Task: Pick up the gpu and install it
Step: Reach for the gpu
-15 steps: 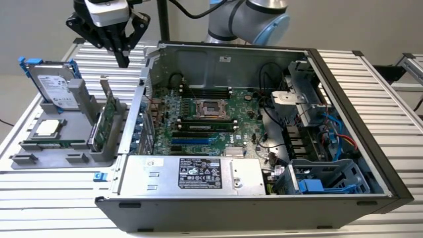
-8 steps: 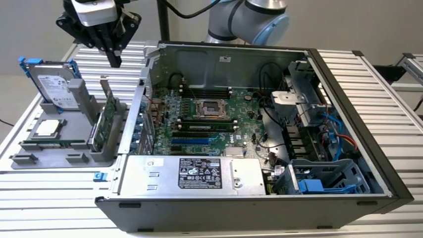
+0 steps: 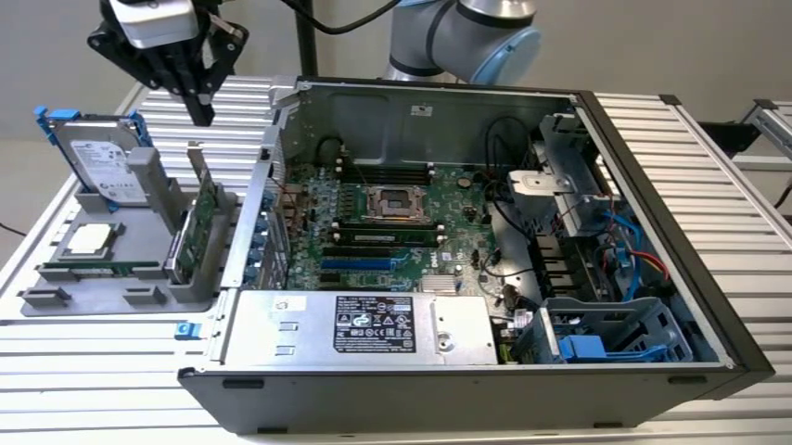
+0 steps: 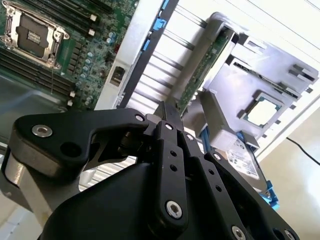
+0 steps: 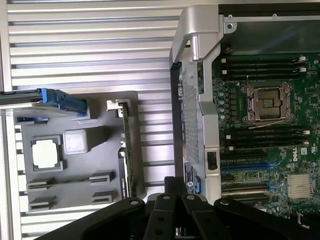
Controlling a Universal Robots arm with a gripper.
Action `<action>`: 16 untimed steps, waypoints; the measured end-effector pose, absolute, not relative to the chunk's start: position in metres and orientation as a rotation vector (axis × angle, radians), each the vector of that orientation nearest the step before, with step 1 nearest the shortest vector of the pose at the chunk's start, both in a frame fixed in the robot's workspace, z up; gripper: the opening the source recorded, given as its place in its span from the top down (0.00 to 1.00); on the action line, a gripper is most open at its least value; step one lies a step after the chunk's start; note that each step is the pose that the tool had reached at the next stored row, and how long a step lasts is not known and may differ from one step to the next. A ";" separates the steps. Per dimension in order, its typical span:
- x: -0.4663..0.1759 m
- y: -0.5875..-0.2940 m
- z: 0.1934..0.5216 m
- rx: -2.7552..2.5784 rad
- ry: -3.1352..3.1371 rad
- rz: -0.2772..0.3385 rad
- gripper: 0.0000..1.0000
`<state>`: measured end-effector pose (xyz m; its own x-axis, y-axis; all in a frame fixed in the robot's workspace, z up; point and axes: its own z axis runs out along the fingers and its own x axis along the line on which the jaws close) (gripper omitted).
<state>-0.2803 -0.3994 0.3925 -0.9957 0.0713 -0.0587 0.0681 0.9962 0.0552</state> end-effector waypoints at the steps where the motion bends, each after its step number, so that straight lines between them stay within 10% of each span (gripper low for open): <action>1: -0.282 -0.399 0.392 0.108 3.078 0.082 1.00; 16: -0.304 -0.399 0.392 0.108 3.078 0.082 1.00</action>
<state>-0.3041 -0.3994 0.3924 -0.9957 0.0713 -0.0587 0.0680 0.9962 0.0552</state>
